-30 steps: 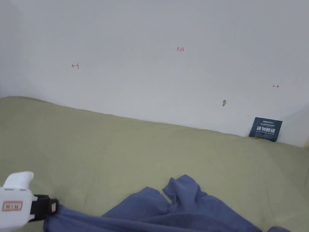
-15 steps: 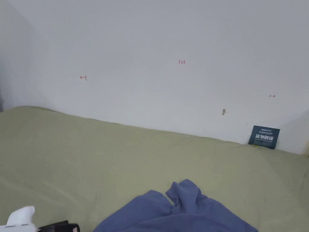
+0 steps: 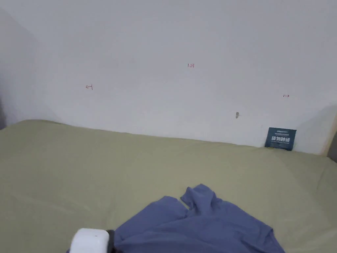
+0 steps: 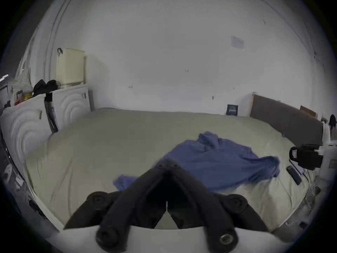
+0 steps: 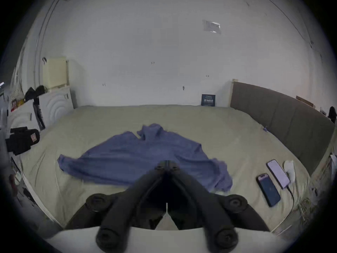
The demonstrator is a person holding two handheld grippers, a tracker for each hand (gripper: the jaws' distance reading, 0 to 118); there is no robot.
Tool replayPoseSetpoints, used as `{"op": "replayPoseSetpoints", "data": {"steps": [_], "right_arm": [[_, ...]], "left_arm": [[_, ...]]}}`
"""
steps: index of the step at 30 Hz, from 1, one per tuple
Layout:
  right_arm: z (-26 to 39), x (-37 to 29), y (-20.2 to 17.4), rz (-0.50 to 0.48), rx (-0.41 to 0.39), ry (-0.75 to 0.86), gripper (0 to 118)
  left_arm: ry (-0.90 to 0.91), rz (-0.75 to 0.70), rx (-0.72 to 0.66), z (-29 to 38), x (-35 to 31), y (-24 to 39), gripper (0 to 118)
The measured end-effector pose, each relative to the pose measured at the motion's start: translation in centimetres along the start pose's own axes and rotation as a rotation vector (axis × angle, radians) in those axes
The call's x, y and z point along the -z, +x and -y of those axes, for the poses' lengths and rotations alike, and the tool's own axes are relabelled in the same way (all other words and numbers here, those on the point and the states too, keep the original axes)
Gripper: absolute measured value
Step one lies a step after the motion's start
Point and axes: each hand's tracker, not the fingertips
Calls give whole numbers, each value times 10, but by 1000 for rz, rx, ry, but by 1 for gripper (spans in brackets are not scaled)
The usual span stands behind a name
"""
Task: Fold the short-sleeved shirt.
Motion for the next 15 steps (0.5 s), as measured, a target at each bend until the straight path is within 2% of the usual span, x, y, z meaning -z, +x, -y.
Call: {"op": "replayPoseSetpoints", "data": {"steps": [2,4,8,13,14,15], "right_arm": [[14,3,-3,-39,16,-36,0],[20,6,-3,-89,46,-93,0],[20,10,-6,-103,44,-93,0],[4,17,2,-128,58,-64,0],[2,18,1,-128,61,-58,0],[-2,21,3,-127,62,-52,0]], "left_arm": [[-105,116,-36,16,7,4,0],[-174,82,-21,35,13,11,0],[-256,103,-89,44,30,-16,0],[-357,36,-174,24,76,-79,0],[-370,17,-199,21,87,-92,16],[-392,-2,-207,19,101,-103,64]]}}
